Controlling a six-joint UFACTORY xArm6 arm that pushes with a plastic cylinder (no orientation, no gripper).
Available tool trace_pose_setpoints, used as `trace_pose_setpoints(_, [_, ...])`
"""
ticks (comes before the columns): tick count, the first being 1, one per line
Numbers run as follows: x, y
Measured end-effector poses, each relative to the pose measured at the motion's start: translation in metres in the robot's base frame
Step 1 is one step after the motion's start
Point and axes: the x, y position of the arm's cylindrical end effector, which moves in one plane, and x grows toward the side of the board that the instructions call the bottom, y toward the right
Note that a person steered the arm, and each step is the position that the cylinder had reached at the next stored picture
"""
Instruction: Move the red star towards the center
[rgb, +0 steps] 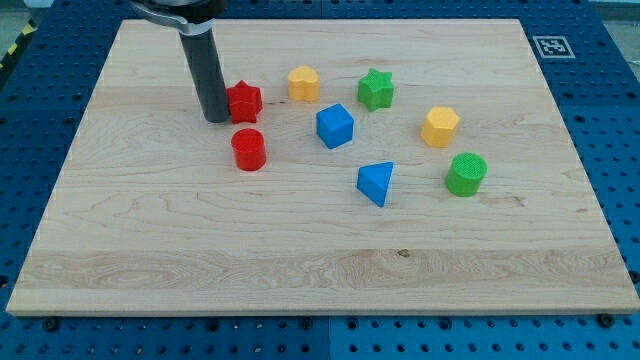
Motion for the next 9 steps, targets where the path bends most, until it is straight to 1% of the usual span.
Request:
trace_pose_setpoints(1, [0.0, 0.004])
trace_pose_setpoints(2, [-0.002, -0.019])
trace_pose_setpoints(4, [-0.033, -0.026])
trace_pose_setpoints(5, [-0.031, -0.02])
trace_pose_setpoints(7, [-0.024, 0.019])
trace_pose_setpoints(8, [-0.022, 0.025])
trace_pose_setpoints(9, [-0.041, -0.006])
